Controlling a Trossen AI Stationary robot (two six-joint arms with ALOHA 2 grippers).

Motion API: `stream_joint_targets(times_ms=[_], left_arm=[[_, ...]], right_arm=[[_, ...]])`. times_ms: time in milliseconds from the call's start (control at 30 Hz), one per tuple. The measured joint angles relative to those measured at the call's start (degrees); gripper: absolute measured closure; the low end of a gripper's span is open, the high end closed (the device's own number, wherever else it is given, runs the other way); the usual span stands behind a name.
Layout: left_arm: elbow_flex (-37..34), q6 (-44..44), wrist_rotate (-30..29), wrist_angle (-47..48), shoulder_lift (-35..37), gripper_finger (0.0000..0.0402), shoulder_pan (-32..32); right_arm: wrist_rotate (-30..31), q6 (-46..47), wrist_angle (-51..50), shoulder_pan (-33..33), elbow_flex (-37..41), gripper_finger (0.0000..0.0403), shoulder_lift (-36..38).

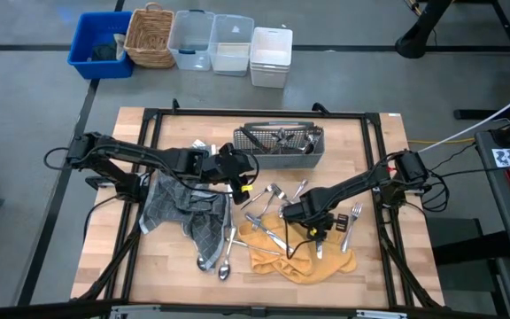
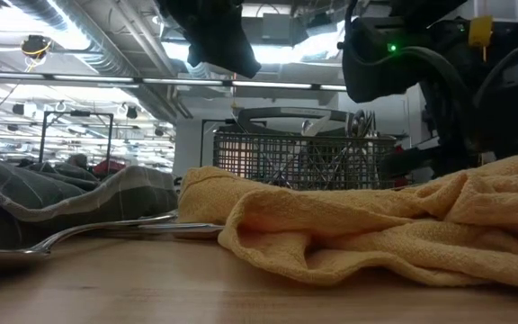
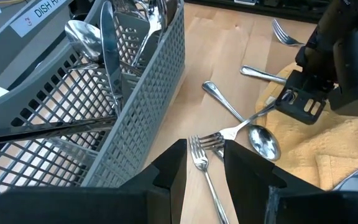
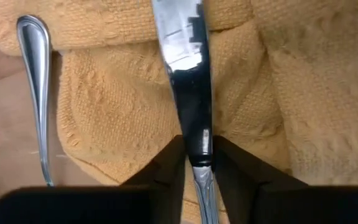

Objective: Sort silverware
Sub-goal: Put the silver knife into the gray utensil holder

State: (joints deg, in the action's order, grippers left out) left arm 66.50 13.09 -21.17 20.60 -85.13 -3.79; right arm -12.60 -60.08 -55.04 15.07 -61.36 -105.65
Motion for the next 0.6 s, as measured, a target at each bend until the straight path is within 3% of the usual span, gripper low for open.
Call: stream_joint_targets(times_ms=[167, 433, 600], left_arm=[[0.00, -0.01, 0.00, 0.02, -0.01, 0.0306, 0.02], [0.00, -0.13, 0.00, 0.02, -0.01, 0.0306, 0.02], [0.00, -0.86, 0.00, 0.02, -0.03, 0.0306, 0.02]], right_arm=[[0.02, 1.47, 0.00, 0.00, 0.04, 0.0369, -0.06], [-0.33, 6.81, 0.00, 0.00, 0.09, 0.0351, -0.13], [-0.51, 10.81, -0.03, 0.02, 0.14, 0.0363, 0.47]])
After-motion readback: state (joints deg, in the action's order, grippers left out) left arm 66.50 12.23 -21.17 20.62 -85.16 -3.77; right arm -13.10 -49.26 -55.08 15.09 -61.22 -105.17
